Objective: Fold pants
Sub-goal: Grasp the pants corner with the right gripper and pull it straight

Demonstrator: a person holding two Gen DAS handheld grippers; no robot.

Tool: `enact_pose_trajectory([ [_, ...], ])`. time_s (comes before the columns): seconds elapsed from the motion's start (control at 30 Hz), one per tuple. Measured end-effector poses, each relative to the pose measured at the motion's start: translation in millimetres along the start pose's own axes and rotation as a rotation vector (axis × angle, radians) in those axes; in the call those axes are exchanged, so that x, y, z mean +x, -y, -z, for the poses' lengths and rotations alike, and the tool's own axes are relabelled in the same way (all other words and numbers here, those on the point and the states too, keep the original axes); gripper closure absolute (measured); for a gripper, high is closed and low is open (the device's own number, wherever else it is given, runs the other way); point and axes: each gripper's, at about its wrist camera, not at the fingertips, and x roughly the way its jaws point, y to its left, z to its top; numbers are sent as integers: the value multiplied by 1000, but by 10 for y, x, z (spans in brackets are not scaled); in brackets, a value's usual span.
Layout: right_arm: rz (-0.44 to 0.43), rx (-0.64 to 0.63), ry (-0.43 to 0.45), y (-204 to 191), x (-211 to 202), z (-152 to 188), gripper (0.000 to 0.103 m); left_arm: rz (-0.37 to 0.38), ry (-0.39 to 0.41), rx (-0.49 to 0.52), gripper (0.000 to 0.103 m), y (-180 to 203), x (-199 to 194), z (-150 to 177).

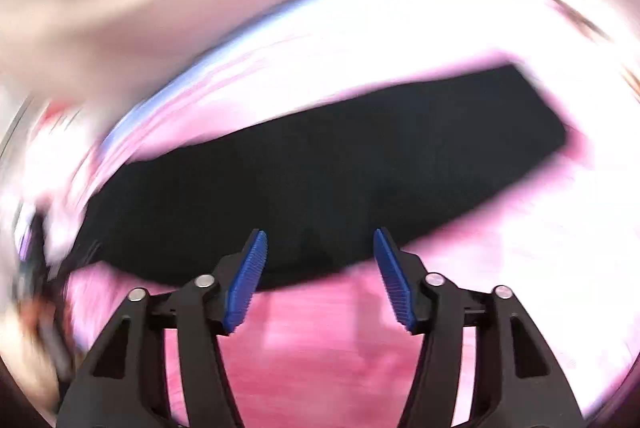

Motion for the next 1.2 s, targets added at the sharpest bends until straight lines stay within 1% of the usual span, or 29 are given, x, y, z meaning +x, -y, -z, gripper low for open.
enact_pose_trajectory([
  [0.03,17,94,11,286,-21,-63,40,7,3,13,5,84,-26,-3],
  [0.07,1,190,29,572,-26,-126,40,9,7,24,5,170,-54,-3],
  [0.13,-23,294,61,861,9,-193,40,23,6,46,5,322,-101,-5],
  [0.17,-56,335,77,985,68,-239,40,29,5,54,5,383,-123,-3],
  [0.2,-69,348,89,1026,100,-260,40,38,3,66,5,476,-162,-3],
  [0.23,-91,351,123,1058,131,-307,40,45,2,75,5,529,-184,-2],
  [0.33,-116,327,173,1025,225,-397,39,47,4,102,5,683,-258,-12],
  [0.4,-147,304,206,1027,307,-495,39,40,7,119,5,735,-289,-11],
  [0.47,-174,307,226,1043,375,-540,39,29,6,130,5,772,-307,0],
  [0.5,-185,309,234,1078,324,-523,41,26,4,132,5,773,-311,4],
  [0.57,-201,306,238,1155,329,-559,55,18,0,133,5,763,-309,13],
  [0.6,-201,299,222,1156,374,-579,73,12,-4,134,5,752,-299,19],
  [0.67,-183,257,214,1103,395,-604,79,4,-12,133,5,720,-275,30],
  [0.73,-173,238,216,1027,329,-613,81,-2,-18,131,5,676,-246,35],
  [0.8,-173,197,238,829,167,-672,82,-8,-21,126,5,614,-217,35],
  [0.87,-206,133,253,508,-18,-758,82,-10,-23,109,5,516,-177,31],
  [0.93,-253,51,250,94,-173,-822,82,-3,-31,87,5,422,-126,28],
  [1.03,-339,-97,223,-732,-312,-858,82,9,-41,48,5,223,-30,15],
  [1.07,-366,-148,210,-1060,-324,-834,82,13,-42,30,5,125,3,7],
  [1.13,-434,-234,164,-1695,-248,-727,82,26,-43,2,5,-21,42,-6],
  [1.2,-465,-312,126,-2185,-124,-584,82,35,-37,-26,5,-227,79,-16],
])
